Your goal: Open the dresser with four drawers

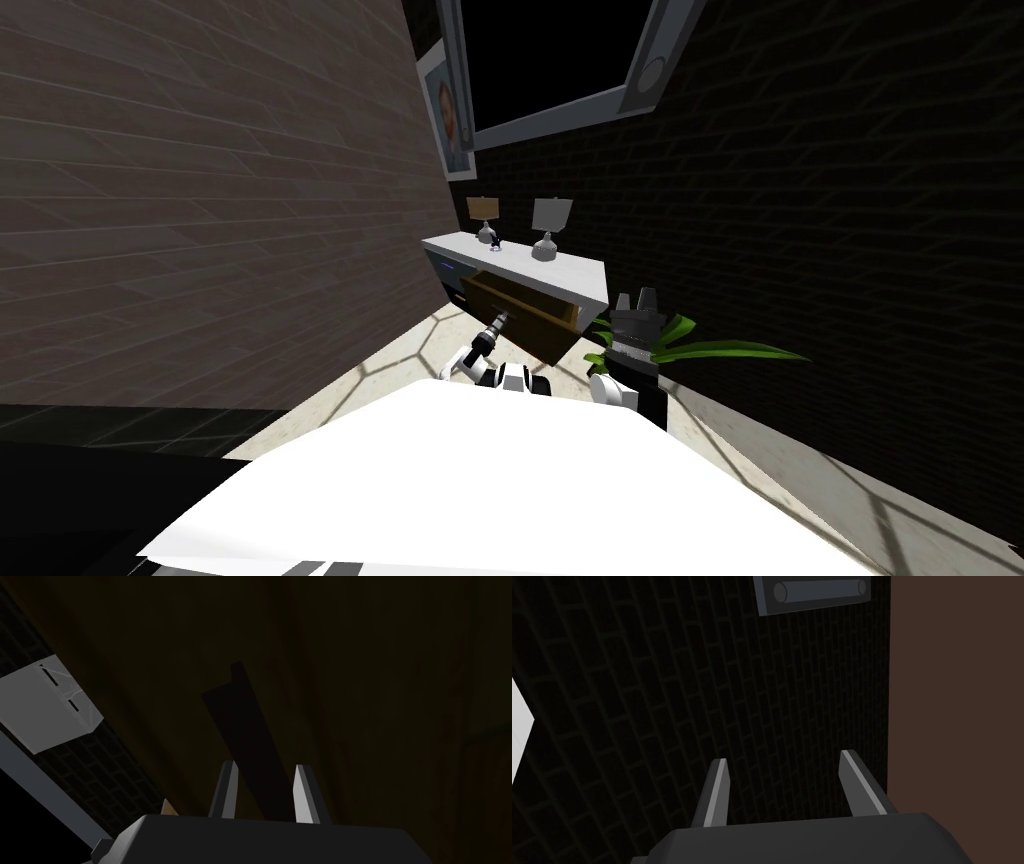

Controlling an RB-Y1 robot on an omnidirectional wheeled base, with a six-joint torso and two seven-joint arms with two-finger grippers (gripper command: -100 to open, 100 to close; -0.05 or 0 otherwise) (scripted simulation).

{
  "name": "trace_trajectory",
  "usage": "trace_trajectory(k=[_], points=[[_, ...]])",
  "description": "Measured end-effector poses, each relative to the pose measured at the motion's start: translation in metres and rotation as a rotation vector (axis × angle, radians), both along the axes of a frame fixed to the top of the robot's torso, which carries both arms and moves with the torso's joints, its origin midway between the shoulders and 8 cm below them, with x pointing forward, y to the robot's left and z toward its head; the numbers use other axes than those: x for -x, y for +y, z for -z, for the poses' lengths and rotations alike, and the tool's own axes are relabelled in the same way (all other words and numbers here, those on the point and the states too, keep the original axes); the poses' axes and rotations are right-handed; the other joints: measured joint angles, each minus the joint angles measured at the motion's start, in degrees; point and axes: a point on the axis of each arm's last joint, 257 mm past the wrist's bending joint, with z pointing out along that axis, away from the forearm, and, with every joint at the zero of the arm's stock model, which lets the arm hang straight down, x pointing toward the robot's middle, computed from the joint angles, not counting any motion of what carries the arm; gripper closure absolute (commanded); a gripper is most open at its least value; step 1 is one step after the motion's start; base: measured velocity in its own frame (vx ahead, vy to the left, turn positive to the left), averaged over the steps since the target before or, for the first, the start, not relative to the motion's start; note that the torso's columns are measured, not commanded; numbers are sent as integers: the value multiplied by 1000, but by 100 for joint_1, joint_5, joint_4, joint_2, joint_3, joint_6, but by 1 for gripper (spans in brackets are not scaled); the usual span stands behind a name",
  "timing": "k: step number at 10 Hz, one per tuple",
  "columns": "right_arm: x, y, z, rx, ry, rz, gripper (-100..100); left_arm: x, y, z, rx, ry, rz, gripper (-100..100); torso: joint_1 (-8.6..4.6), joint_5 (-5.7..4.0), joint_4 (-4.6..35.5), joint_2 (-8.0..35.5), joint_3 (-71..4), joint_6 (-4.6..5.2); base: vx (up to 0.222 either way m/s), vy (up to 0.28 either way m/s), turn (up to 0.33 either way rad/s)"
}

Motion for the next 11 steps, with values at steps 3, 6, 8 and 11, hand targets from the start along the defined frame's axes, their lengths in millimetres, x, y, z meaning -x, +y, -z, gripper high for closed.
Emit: trace_trajectory(k=[3,6,8,11], points=[[0,0,0,0,0,0,0,5,-1,-1,-3,7,2,-100,-10,-5,-22,-70,-40,-7,-25,31,-1],[0,0,0,0,0,0,0,7,-5,-19,-2,7,1,-100,16,5,-30,-66,-37,-9,16,14,-5],[0,0,0,0,0,0,0,11,-7,-25,-3,19,1,-100,15,-3,-3,-31,-21,-20,12,12,-7],[0,0,0,0,0,0,0,16,-9,-31,-7,35,0,-100,19,-8,27,-4,-10,-32,5,6,-10]])
